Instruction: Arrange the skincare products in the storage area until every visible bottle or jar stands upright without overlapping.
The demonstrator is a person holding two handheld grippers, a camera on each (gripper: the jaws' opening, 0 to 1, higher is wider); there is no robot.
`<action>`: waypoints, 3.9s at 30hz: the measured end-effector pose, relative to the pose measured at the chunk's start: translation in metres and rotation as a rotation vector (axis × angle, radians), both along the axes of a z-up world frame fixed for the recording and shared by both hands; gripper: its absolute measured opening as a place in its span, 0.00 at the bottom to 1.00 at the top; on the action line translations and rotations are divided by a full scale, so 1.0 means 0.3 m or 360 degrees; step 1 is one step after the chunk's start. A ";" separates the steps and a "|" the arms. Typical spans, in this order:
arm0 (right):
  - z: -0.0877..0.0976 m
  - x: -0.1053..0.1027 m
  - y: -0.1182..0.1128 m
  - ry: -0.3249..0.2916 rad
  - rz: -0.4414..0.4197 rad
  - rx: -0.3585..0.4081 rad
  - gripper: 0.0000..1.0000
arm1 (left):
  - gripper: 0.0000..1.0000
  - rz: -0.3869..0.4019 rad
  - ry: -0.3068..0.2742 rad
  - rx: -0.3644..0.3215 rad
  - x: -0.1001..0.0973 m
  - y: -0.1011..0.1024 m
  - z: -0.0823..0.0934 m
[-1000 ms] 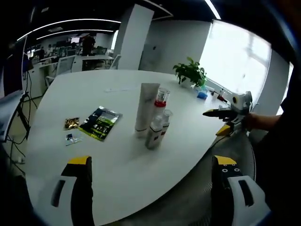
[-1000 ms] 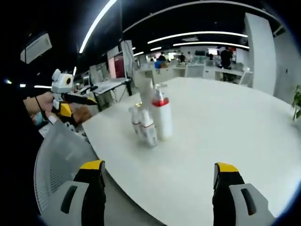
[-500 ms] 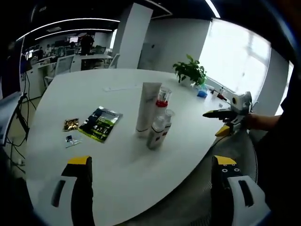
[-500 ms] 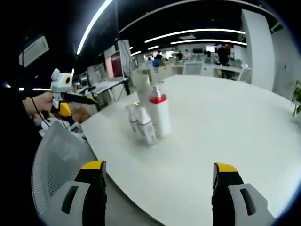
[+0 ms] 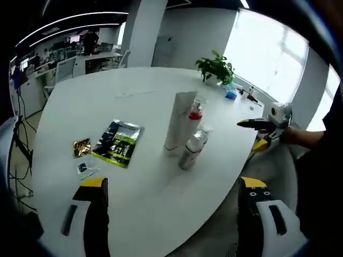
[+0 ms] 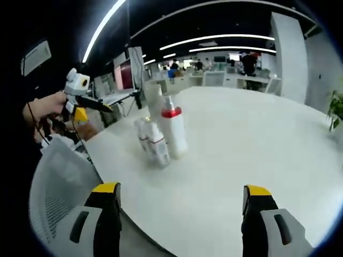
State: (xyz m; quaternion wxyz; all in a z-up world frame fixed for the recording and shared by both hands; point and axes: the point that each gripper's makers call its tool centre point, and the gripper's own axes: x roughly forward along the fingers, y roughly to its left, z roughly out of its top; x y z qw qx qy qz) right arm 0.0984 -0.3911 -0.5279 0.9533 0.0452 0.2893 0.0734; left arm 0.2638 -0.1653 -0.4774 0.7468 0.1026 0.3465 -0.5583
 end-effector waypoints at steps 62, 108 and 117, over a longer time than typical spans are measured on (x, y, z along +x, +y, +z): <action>-0.086 0.003 -0.030 0.0081 0.0013 -0.0209 0.82 | 0.34 -0.0240 -0.0018 0.0650 0.620 -0.292 -0.421; -0.081 0.004 -0.010 0.0076 0.0094 -0.0252 0.81 | 0.00 -0.0079 -0.0137 0.0551 0.578 -0.254 -0.209; -0.060 0.009 0.037 0.0023 0.0202 -0.0248 0.83 | 0.00 0.0028 -0.0144 0.0459 0.468 -0.224 -0.113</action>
